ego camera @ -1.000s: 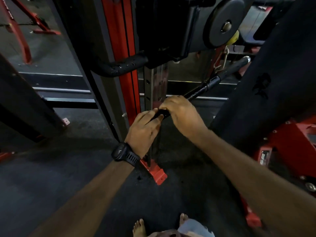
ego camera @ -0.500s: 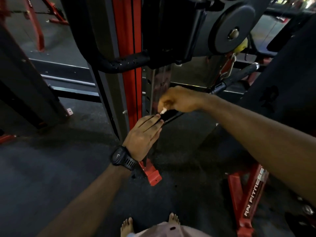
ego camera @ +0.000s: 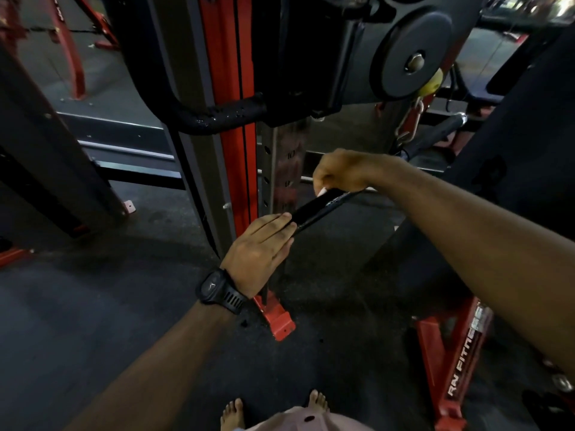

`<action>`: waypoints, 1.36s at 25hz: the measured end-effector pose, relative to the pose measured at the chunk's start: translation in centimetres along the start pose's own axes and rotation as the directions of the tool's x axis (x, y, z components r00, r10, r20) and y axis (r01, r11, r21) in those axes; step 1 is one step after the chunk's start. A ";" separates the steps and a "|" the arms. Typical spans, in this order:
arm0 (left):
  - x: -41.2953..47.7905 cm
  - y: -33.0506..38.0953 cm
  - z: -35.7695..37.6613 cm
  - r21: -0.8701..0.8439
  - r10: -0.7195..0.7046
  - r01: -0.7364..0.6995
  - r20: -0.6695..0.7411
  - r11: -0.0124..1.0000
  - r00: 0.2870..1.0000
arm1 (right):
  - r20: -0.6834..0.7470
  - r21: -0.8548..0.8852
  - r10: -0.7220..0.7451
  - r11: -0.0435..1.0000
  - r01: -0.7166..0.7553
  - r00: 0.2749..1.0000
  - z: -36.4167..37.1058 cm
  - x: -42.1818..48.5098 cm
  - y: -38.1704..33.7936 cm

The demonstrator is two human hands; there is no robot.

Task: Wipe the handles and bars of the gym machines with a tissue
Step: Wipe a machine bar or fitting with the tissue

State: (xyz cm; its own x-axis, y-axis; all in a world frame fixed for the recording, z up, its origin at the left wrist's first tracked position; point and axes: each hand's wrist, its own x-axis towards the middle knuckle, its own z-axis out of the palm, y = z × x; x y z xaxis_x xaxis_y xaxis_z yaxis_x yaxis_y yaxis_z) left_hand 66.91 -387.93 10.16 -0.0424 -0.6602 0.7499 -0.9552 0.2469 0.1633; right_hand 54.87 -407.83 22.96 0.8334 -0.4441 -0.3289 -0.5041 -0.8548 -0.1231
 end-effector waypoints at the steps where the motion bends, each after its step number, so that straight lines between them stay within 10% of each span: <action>1: 0.1 -0.2 0.0 0.000 -0.007 0.007 -0.017 1.000 1.000 | -0.011 0.011 -0.001 1.000 0.001 1.000 -0.2 -0.2 0.4; 17: 1.1 -0.3 -0.9 0.020 0.022 -0.021 -0.028 1.000 0.999 | -0.129 -0.115 0.201 0.969 -0.216 0.971 0.2 -2.8 3.1; 20: 1.4 -0.2 -0.9 0.018 0.024 -0.024 -0.036 1.000 0.999 | -0.486 -0.047 0.346 0.907 -0.419 0.803 3.3 -4.5 4.3; 22: 1.5 -0.3 -0.9 0.010 0.024 -0.024 -0.044 1.000 0.999 | -0.711 0.333 0.487 0.868 -0.368 0.506 7.3 -5.4 1.8; 24: 1.4 -0.5 -1.1 0.011 0.038 -0.037 -0.056 0.999 0.998 | -0.592 0.765 0.787 0.617 -0.186 0.176 9.6 -4.6 -0.3; 26: 1.5 -0.9 -1.4 0.040 0.076 -0.074 -0.068 0.996 0.995 | -0.160 0.957 0.986 0.143 0.251 0.048 9.7 -2.6 -1.0; 29: 2.1 -1.1 -1.7 0.065 0.091 -0.086 -0.083 0.994 0.992 | 0.253 0.745 0.949 -0.317 0.587 0.191 8.7 -0.9 -2.0; 34: 2.0 -1.7 -1.8 0.021 0.022 -0.021 -0.059 1.000 0.998 | 0.263 0.635 0.873 -0.477 0.607 0.411 8.2 -1.6 -2.0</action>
State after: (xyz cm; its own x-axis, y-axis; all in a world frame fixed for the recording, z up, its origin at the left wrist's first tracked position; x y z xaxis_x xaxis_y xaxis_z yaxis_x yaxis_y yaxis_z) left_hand 68.94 -388.46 12.54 -0.0460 -0.6117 0.7898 -0.9600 0.2456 0.1343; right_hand 52.72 -403.21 16.05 -0.1573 -0.8579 -0.4892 0.6028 0.3089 -0.7357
